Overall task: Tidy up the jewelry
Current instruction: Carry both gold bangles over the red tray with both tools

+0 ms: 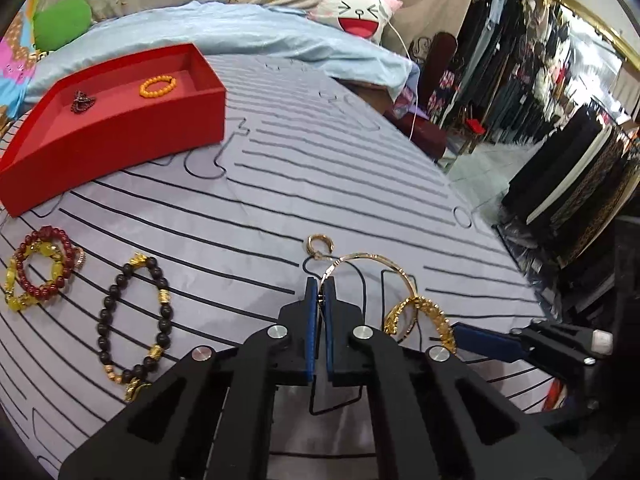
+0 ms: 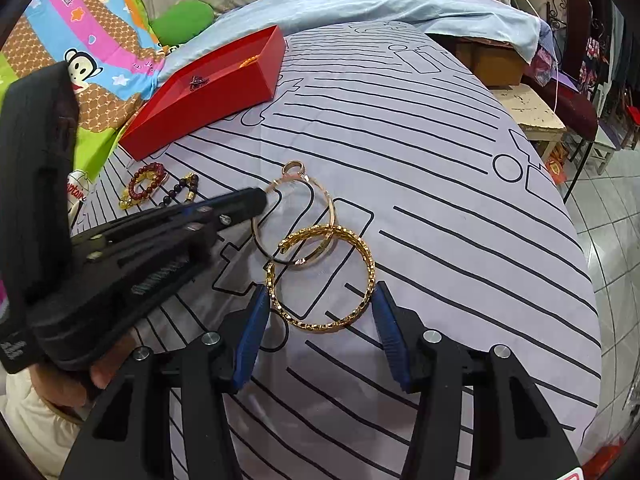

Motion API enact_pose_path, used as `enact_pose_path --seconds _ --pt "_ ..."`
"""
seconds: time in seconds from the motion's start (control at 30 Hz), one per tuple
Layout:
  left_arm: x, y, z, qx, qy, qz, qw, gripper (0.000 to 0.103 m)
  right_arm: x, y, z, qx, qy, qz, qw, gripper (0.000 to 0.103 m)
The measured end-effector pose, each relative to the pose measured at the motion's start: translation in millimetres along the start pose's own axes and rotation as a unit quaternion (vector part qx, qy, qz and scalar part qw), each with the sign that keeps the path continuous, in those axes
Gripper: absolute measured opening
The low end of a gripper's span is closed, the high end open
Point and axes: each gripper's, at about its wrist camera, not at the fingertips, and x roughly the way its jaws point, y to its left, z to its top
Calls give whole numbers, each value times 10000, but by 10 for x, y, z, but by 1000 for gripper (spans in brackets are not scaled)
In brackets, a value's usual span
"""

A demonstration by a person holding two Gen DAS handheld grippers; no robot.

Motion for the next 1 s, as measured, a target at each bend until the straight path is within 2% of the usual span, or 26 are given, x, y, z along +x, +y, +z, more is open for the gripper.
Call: enact_pose_path --seconds 0.4,0.6,0.8,1.0 --pt "-272 176 -57 -288 -171 143 9993 3 -34 -65 33 172 -46 40 9998 51" --pt "-432 330 -45 -482 -256 278 9981 3 -67 18 120 48 -167 42 9998 51" --pt "-621 509 30 -696 -421 394 9959 3 -79 260 343 -288 -429 9 9987 51" --pt "-754 748 188 -868 -608 550 9928 3 -19 585 723 -638 -714 75 9954 51"
